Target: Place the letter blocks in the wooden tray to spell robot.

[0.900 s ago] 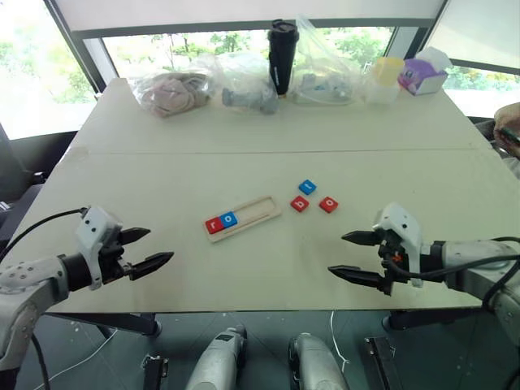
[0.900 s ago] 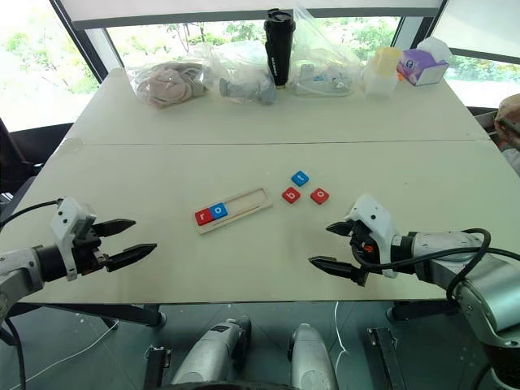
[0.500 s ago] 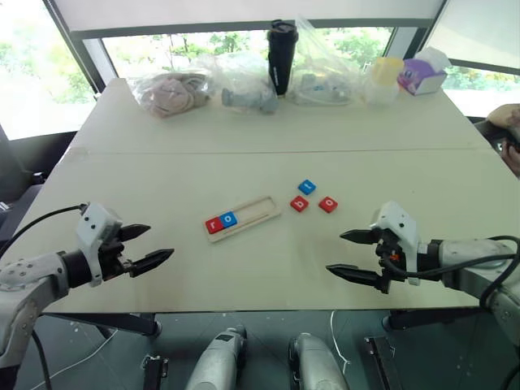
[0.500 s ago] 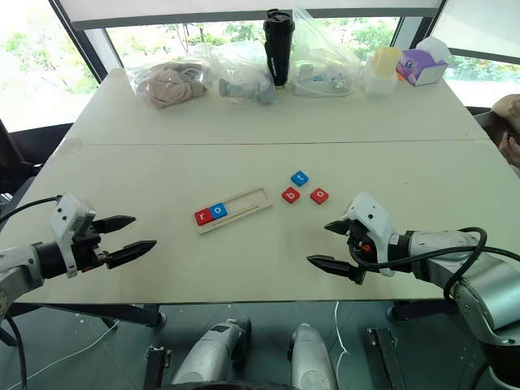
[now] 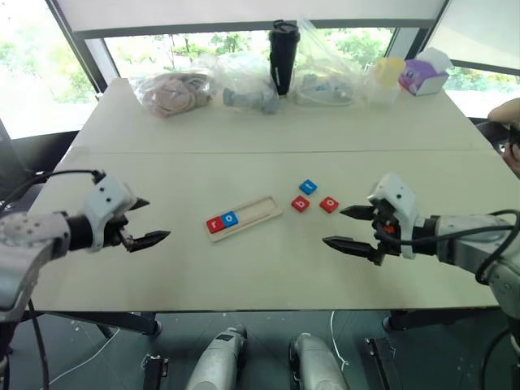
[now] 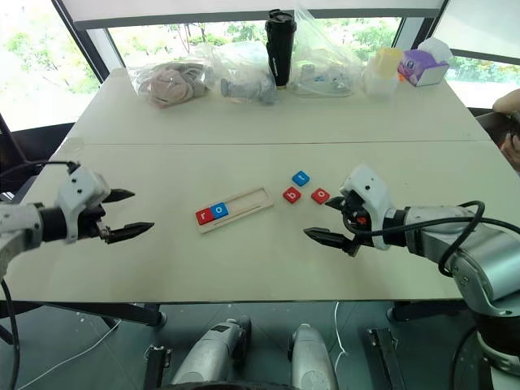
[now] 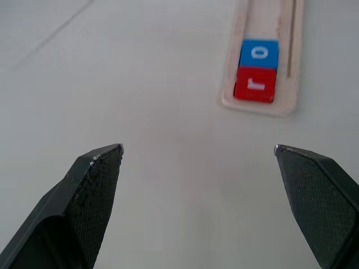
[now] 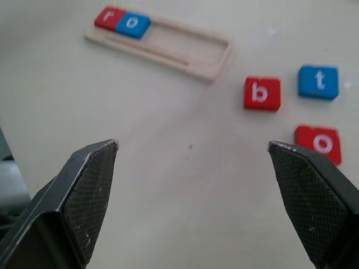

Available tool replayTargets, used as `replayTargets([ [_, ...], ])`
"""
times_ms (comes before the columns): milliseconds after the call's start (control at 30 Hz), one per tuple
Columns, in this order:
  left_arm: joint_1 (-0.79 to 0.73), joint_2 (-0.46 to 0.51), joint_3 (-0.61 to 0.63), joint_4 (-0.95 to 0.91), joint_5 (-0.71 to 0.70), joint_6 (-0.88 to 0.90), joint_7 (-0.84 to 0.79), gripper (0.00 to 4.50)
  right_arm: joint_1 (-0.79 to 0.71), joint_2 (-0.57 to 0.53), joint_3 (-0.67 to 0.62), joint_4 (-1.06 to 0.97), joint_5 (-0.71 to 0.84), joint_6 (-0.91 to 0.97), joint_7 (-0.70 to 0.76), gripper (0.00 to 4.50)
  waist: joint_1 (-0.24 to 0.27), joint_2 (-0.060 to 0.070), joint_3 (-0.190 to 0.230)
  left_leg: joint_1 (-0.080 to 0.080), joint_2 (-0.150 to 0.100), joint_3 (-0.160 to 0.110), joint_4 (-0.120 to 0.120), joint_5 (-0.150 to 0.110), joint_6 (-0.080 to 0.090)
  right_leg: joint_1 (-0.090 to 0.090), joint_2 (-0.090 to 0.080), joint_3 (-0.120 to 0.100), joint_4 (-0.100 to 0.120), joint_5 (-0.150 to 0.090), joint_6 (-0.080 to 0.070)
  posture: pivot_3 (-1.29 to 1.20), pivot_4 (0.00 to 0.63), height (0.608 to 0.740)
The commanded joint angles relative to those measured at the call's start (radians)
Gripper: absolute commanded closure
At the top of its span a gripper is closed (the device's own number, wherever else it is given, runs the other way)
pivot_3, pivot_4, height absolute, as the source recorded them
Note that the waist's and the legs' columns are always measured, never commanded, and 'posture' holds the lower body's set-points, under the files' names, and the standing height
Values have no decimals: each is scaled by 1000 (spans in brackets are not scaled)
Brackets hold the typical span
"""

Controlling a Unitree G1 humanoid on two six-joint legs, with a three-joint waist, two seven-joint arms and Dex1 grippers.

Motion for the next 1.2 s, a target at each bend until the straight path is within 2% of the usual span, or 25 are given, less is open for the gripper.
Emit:
replayTargets([
  [33,-82,-19,-111,69,42,-13,-57,0,-5,49,44,-80,11,19,-65,84,-2,0,0,0,0,0,-1,0,0,0,0,0,0,0,0,0,150,740],
  [167,-207,-107,-233,206,114,-71,-86,0,21,114,93,-125,3,28,-128,84,-3,-1,0,0,0,0,-2,2,2,1,0,0,1,2,4,0,150,740],
  [367,-322,-240,-361,346,228,-192,-110,0,61,147,130,-151,-18,5,-172,84,-3,-1,0,-1,0,0,4,2,3,3,1,0,2,4,6,0,150,740],
  [700,-288,-346,-397,332,301,-205,-64,0,88,154,139,-137,-50,-40,-175,84,-6,-1,0,-1,0,0,6,2,3,3,1,0,3,5,7,0,150,740],
  [1033,-212,-351,-392,287,321,-180,-36,0,67,171,146,-99,-51,-66,-163,84,-4,-1,0,2,0,0,8,2,3,6,1,0,3,5,7,0,150,740],
  [1133,-202,-351,-385,285,314,-174,-43,802,64,171,143,-86,-57,-67,-161,0,-5,-1,0,3,0,0,8,2,3,6,1,0,3,5,7,0,150,740],
  [1167,-202,-351,-385,288,316,-173,-42,1194,64,170,142,-84,-58,-67,-161,0,-4,-1,0,3,0,0,8,2,3,6,1,0,3,5,7,0,150,740],
  [1200,-206,-352,-385,294,318,-173,-41,1364,64,170,142,-82,-58,-67,-160,0,-4,-1,0,3,0,-1,8,2,3,6,2,0,3,5,7,0,150,740],
])
